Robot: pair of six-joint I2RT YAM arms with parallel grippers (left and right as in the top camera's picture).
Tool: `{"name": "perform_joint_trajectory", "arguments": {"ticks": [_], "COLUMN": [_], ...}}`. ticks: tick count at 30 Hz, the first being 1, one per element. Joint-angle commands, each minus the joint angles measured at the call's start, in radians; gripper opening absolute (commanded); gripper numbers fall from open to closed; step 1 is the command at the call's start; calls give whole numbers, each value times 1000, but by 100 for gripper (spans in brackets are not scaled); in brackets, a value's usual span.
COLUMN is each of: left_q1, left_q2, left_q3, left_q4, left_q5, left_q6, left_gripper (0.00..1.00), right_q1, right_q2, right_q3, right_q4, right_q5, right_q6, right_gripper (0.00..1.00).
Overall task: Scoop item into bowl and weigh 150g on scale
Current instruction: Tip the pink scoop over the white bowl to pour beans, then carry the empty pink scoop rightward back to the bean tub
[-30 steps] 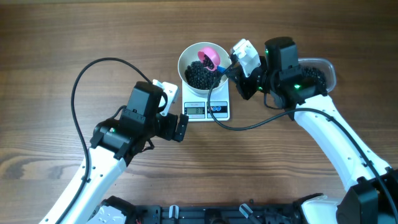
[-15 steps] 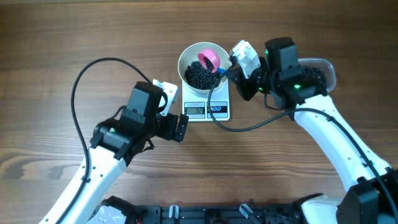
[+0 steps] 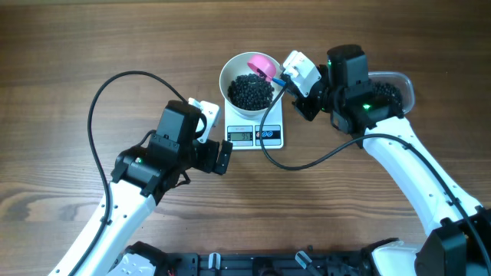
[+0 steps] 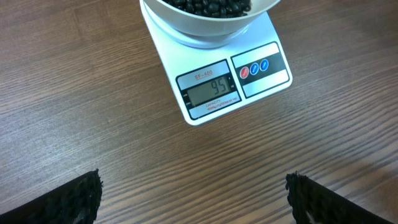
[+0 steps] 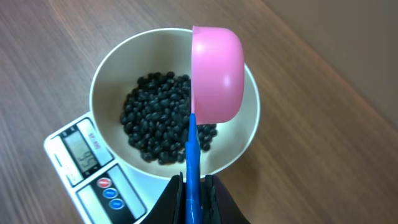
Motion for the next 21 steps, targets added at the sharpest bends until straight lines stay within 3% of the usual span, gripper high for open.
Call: {"name": "perform_joint_trajectory", "arguments": {"ticks": [1, 11, 18, 21], "left_q1": [5, 5, 5, 5], "left_q2": [4, 4, 4, 4], "left_q3": [-10, -10, -10, -10], "left_q4": [3, 3, 3, 3], "left_q5": [-9, -9, -9, -9], "left_q6": [13, 13, 13, 13], "left_gripper": [100, 100, 100, 100], "right_q1": [4, 4, 4, 4], "right_q2": [-25, -25, -25, -25], "right_q3": [-2, -2, -2, -2], "right_q4": [24, 71, 77, 85], "right_q5": [22, 14, -112, -129], "right_q6": [-39, -10, 121, 241], "right_gripper": [4, 4, 4, 4]}}
